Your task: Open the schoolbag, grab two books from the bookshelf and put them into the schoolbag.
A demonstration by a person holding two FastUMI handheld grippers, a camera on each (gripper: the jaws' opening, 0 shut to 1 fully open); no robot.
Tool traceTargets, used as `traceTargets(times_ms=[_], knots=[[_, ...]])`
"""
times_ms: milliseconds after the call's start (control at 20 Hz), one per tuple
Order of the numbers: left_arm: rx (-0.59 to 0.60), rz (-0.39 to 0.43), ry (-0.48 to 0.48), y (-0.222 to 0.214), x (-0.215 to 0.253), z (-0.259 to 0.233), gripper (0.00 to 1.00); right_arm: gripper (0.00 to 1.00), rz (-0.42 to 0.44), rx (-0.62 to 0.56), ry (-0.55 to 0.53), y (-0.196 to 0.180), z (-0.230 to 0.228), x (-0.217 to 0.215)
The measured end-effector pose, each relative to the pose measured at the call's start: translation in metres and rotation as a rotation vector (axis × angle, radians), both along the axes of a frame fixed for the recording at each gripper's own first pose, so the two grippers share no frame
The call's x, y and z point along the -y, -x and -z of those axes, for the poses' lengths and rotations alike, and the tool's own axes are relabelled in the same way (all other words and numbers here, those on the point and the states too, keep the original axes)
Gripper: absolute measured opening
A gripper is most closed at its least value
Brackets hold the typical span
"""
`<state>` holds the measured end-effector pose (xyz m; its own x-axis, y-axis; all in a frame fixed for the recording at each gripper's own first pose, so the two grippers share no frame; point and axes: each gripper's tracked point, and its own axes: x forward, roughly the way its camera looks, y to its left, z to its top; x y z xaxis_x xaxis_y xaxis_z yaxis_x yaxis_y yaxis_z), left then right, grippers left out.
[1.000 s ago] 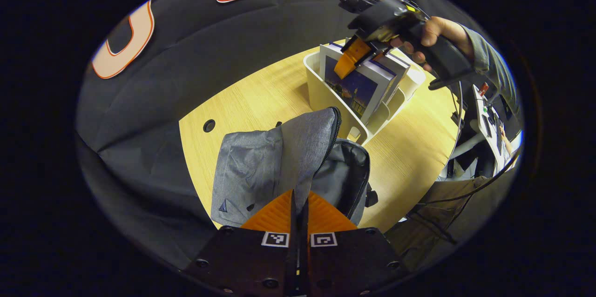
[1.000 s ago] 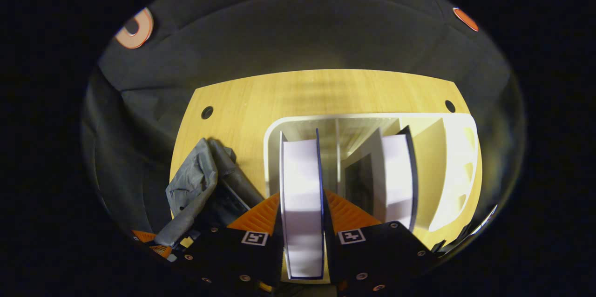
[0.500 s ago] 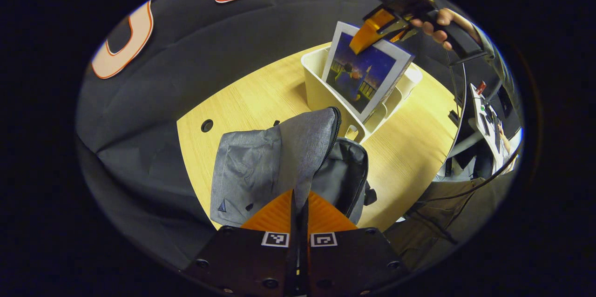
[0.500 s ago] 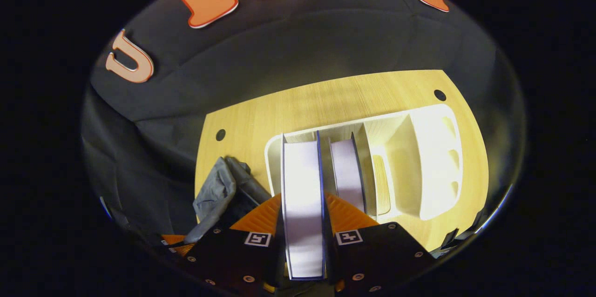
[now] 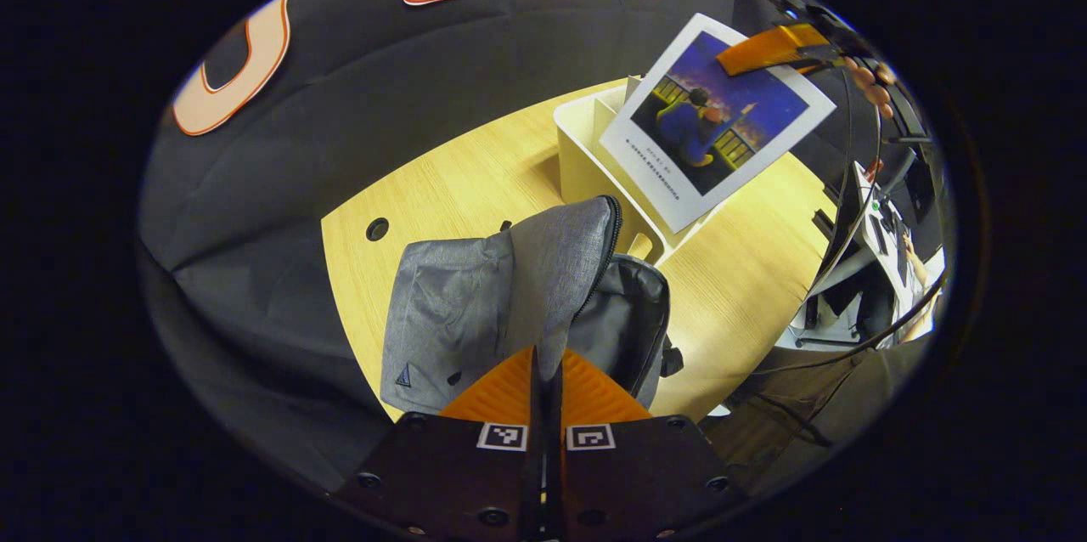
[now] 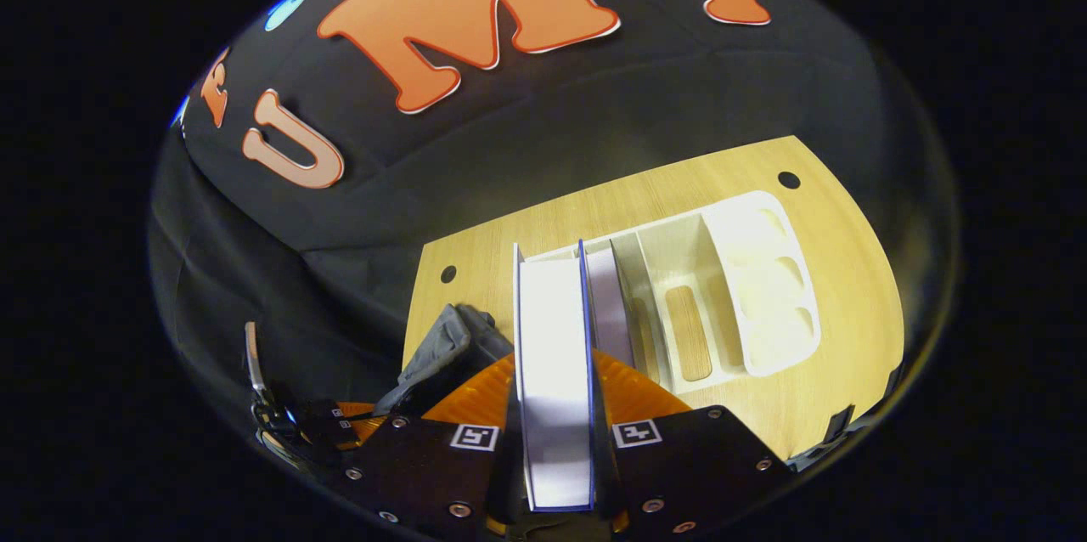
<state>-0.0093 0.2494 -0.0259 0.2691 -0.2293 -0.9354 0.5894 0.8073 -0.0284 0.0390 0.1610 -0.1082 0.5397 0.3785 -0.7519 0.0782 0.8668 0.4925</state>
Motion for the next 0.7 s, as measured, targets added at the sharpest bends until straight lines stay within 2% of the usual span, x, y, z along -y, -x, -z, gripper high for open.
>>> traceTargets(times_ms=[400, 700], knots=[[0.011, 0.026, 0.02, -0.005, -0.006, -0.005, 0.02, 0.34, 0.083, 0.038, -0.257, 0.061, -0.022, -0.021], [0.03, -0.013, 0.044, -0.008, -0.006, -0.01, 0.02, 0.34, 0.098, -0.01, -0.367, 0.077, 0.016, -0.069]])
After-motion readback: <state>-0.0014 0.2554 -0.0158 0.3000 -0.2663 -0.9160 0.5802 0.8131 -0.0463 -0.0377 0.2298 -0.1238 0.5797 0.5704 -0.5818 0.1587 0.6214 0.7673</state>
